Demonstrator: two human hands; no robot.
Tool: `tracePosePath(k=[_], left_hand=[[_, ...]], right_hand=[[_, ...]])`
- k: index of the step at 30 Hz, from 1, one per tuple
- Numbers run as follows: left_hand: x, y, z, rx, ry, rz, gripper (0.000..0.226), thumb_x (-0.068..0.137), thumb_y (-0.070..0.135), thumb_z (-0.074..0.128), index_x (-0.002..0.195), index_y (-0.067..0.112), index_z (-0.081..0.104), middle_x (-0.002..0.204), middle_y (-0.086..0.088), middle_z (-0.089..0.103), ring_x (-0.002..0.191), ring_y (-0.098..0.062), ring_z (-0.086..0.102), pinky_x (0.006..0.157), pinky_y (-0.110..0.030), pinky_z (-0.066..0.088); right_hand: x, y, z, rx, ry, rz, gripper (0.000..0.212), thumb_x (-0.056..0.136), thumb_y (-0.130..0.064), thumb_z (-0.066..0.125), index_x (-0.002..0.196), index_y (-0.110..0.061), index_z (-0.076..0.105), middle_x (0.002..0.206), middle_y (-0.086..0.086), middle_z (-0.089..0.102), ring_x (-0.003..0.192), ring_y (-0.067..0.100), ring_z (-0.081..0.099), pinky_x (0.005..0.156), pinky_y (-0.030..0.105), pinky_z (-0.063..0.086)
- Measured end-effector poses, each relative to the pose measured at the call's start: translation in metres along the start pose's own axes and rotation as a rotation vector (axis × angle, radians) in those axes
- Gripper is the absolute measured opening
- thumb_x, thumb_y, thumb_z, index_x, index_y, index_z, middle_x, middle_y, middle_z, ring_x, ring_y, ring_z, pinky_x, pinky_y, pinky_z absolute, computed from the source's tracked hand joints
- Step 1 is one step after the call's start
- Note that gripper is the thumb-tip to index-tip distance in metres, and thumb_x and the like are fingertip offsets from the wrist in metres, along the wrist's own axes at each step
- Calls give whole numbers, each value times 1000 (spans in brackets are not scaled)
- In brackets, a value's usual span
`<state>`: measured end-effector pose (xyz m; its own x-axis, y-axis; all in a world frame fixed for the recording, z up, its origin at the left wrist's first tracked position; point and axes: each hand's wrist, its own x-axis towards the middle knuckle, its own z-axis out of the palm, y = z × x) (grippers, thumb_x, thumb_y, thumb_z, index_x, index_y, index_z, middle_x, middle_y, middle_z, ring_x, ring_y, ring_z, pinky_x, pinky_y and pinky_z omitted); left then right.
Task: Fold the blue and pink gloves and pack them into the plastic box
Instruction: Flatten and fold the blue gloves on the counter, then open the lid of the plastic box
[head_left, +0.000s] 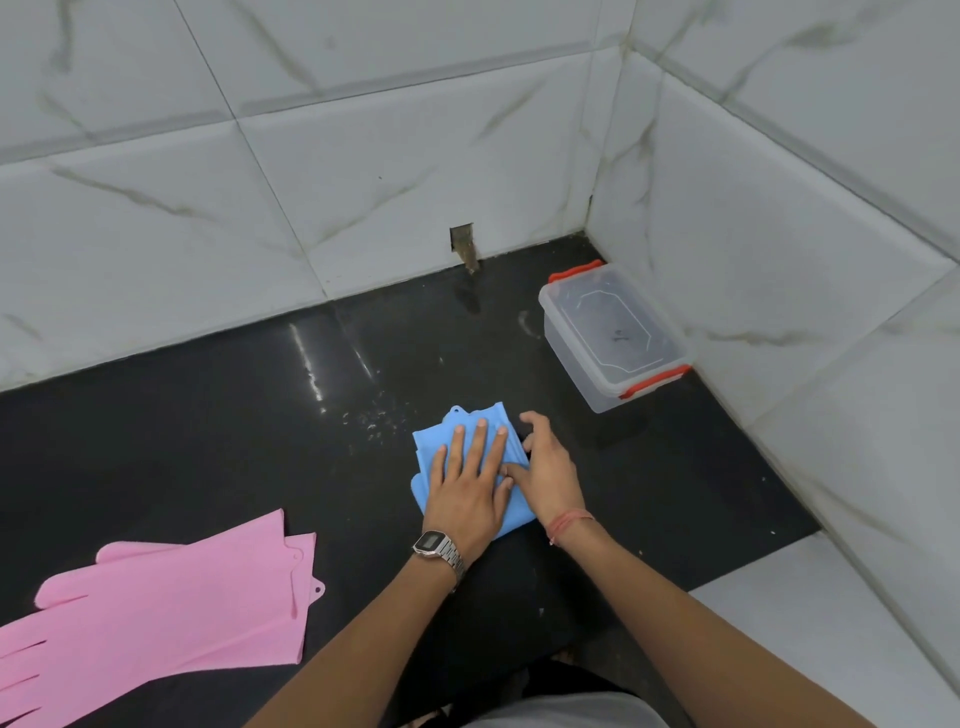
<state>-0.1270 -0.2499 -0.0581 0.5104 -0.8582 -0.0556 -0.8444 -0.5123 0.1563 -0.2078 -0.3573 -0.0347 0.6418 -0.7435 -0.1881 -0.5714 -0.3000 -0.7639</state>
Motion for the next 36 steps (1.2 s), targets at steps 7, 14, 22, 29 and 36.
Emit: tracePosePath(k=[7,14,22,29,36], left_hand=[[4,-3,8,24,-12,21,63,96,52,20,153,25,19,161,0,14,148,-26,9,117,-47,10],[4,-1,0,25,-42,23,66,94,54,13,153,26,7,161,0,6,148,-26,4,117,-46,6],[6,7,-21,-4,31,75,69,94,52,27,153,26,2,162,0,4,149,-21,-2,117,-42,0],[17,19,-33,-16,47,99,60,97,48,34,151,28,19,161,1,13,148,-21,7,117,-43,10],[36,46,-52,-133,144,179,48,96,36,48,142,23,42,152,0,37,144,-19,25,116,-41,17]], right_hand=[[-8,9,2,-356,41,-210,32,93,-25,57,124,-23,50,125,-2,47,110,12,47,83,24,50],[-8,10,-10,-225,32,-247,21,91,-29,61,111,-26,55,120,-6,48,106,10,47,81,20,48],[4,28,-93,-288,397,-382,32,82,-9,69,110,-22,60,120,-2,57,115,13,50,100,23,38],[30,48,-152,-600,399,-310,32,79,-11,76,109,-16,65,121,6,63,112,28,57,97,40,43],[40,53,-162,-618,443,-465,24,73,-5,79,92,-11,66,97,9,67,89,30,61,78,37,48]])
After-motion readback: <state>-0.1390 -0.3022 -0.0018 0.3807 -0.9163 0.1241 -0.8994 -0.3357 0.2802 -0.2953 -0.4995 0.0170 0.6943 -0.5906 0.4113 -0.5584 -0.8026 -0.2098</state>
